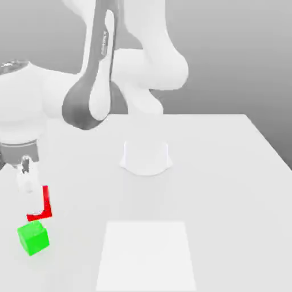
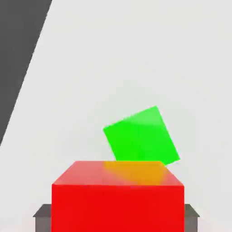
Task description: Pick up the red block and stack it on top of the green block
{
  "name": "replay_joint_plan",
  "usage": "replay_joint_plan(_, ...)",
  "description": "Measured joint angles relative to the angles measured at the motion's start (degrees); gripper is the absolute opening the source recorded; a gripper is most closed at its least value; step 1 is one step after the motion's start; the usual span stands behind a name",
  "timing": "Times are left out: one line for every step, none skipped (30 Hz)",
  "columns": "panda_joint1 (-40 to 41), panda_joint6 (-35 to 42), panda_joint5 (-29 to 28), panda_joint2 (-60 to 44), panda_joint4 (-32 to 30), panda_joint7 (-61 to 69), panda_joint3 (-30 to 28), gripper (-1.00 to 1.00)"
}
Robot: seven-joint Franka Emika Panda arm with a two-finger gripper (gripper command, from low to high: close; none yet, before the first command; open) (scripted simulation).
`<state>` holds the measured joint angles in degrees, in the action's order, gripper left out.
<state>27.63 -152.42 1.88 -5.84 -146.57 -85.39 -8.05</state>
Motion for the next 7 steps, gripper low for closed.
replay_joint_plan(0.2, -1.6, 0.6, -1.9, 0.2, 0.2, 0.2, -1.00)
replay_joint_plan(0.4, -3.5, 1.3, -3.8, 0.3, 0.6, 0.5, -1.00)
replay_joint_plan(0.7, -5.3, 2.0, -5.9, 0.5, 1.0, 0.9, -1.00)
replay_joint_plan(0.9, -6.7, 2.5, -7.3, 0.5, 1.3, 1.3, 1.00)
replay_joint_plan(0.9, -6.7, 2.5, -7.3, 0.5, 1.3, 1.3, 1.00)
replay_joint_plan(0.9, -6.7, 2.5, -7.3, 0.5, 1.3, 1.3, 1.00)
replay_joint_plan(0.9, -6.7, 2.5, -7.3, 0.5, 1.3, 1.3, 1.00)
